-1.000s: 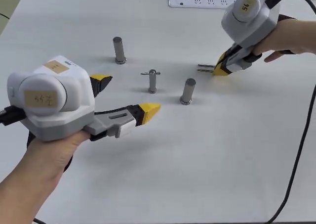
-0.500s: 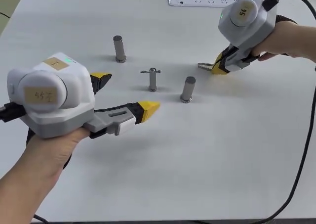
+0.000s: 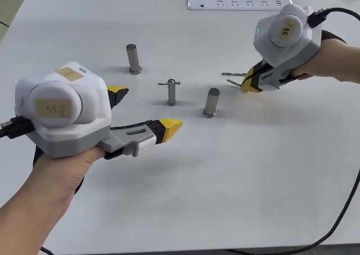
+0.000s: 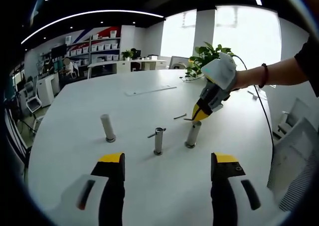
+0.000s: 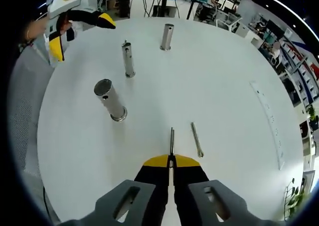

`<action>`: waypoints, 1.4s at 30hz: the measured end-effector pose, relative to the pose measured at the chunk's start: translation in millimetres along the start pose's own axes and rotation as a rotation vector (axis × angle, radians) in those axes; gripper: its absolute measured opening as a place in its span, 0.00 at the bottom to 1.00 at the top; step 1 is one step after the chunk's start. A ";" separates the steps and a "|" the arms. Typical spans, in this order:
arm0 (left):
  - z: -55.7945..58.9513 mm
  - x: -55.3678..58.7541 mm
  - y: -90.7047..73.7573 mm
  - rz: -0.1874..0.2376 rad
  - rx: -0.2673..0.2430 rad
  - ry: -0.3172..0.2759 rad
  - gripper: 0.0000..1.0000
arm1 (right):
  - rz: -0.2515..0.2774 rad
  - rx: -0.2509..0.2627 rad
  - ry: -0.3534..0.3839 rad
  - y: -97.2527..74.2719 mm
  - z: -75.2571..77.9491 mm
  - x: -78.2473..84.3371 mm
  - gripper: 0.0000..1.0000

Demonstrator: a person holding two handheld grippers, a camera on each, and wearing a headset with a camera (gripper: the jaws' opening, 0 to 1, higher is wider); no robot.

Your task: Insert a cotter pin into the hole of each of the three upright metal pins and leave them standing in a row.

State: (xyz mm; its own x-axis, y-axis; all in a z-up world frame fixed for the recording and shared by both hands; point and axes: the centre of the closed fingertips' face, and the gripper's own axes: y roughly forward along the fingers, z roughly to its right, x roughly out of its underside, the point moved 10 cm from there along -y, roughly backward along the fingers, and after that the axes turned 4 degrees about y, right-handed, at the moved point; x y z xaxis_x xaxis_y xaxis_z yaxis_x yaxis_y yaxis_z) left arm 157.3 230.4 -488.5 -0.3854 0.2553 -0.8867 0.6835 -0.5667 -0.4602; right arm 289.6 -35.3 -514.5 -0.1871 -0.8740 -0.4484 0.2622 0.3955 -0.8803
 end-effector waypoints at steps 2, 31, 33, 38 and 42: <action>1.5 0.1 0.2 -0.003 0.007 -0.004 0.69 | 0.012 0.008 -0.005 -2.8 -4.8 1.9 0.00; 36.2 -0.7 13.7 -0.040 0.179 -0.176 0.38 | 0.279 0.010 -0.126 -48.9 -98.6 -27.3 0.00; 37.4 -1.0 14.2 -0.039 0.192 -0.196 0.34 | 0.287 0.000 -0.147 -49.1 -103.7 -31.0 0.00; 40.2 -2.3 14.4 -0.036 0.213 -0.216 0.28 | 0.309 -0.025 -0.203 -48.6 -114.6 -41.6 0.00; 41.9 -3.7 13.9 -0.031 0.230 -0.236 0.25 | 0.318 -0.036 -0.244 -46.5 -118.1 -47.1 0.00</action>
State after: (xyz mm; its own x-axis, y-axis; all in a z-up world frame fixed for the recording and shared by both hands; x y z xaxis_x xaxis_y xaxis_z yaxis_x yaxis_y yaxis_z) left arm 142.2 188.7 -489.8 -0.5549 0.1022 -0.8256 0.5215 -0.7305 -0.4409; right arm 174.4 20.8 -470.7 0.1292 -0.7464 -0.6529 0.2370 0.6626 -0.7105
